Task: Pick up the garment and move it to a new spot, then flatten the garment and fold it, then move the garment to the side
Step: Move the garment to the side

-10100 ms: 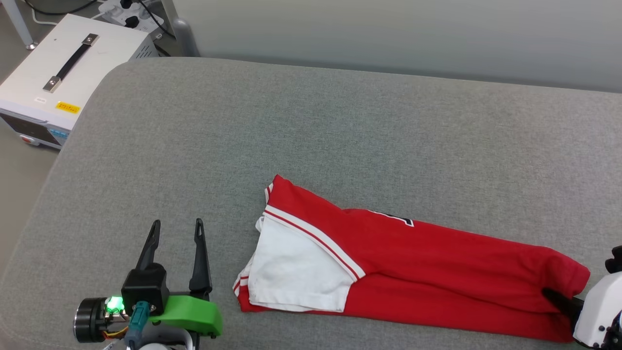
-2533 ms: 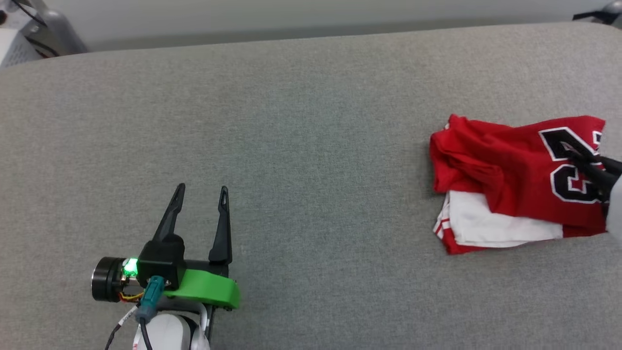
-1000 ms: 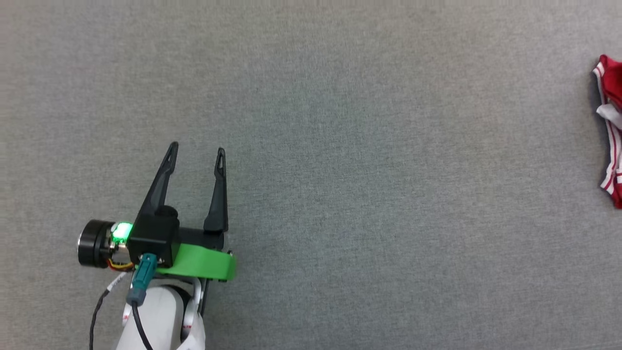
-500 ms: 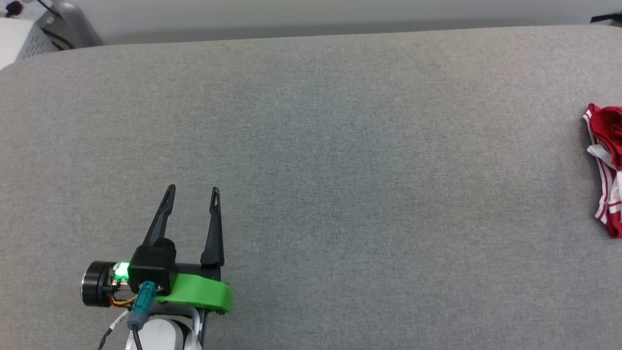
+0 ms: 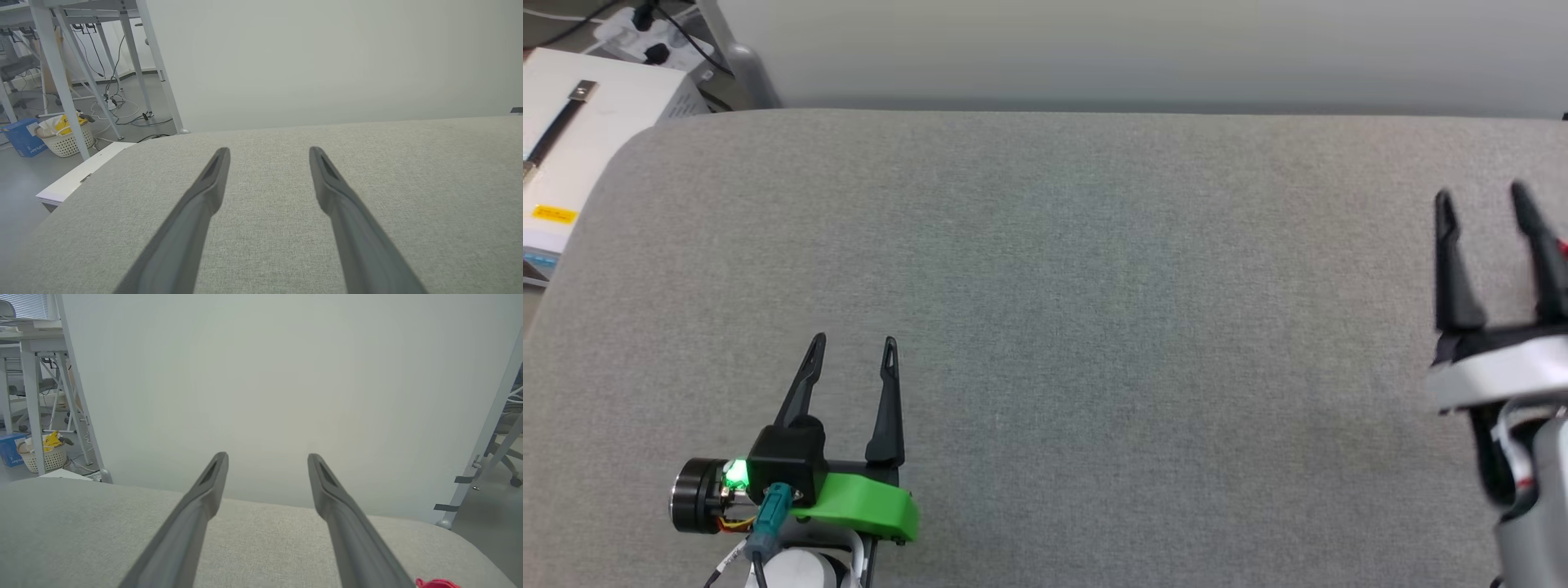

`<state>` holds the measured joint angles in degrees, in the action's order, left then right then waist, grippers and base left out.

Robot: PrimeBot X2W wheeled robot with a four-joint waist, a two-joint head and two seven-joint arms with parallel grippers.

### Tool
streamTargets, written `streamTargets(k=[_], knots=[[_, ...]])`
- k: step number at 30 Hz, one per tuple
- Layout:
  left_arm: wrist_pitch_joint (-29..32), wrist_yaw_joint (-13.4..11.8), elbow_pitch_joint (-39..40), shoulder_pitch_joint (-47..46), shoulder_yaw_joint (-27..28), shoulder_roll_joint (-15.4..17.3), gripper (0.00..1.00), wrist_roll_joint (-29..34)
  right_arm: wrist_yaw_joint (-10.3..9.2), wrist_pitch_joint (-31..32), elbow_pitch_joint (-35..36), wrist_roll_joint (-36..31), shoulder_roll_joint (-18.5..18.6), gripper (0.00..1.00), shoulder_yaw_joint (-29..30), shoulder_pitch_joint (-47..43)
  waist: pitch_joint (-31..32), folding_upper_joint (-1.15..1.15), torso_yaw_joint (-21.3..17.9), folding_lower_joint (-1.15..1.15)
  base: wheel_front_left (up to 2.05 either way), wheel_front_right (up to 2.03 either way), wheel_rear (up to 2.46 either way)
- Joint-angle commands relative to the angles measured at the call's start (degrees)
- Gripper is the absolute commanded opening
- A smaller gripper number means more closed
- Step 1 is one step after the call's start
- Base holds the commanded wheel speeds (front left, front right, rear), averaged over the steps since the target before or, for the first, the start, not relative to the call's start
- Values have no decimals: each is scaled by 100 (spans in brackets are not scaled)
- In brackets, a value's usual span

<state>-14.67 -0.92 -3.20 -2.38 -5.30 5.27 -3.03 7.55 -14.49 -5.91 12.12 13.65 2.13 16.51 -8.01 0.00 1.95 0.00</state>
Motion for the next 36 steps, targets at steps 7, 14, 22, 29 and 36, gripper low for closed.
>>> streamTargets(k=[7,14,22,29,36], knots=[[-33,35,-85,175,45,-66,100,-77,-6,-49,75,-235,-559,100,-115,-871,381,0,174,0,0,0,0],[-33,63,-93,344,81,-95,100,-113,-6,-50,221,-209,-848,100,-128,-1512,547,0,206,0,0,0,0],[-33,171,-53,477,107,-118,100,-177,-6,-51,440,-231,-973,100,-145,-2036,674,0,198,0,0,0,0],[-33,223,-51,585,110,-148,100,-223,-6,-51,464,-221,-1033,100,-181,-2280,758,0,159,0,0,0,0],[-33,252,-57,648,133,-162,100,-218,-6,-51,450,-219,-1057,100,-240,-2363,806,0,127,0,0,0,0]])
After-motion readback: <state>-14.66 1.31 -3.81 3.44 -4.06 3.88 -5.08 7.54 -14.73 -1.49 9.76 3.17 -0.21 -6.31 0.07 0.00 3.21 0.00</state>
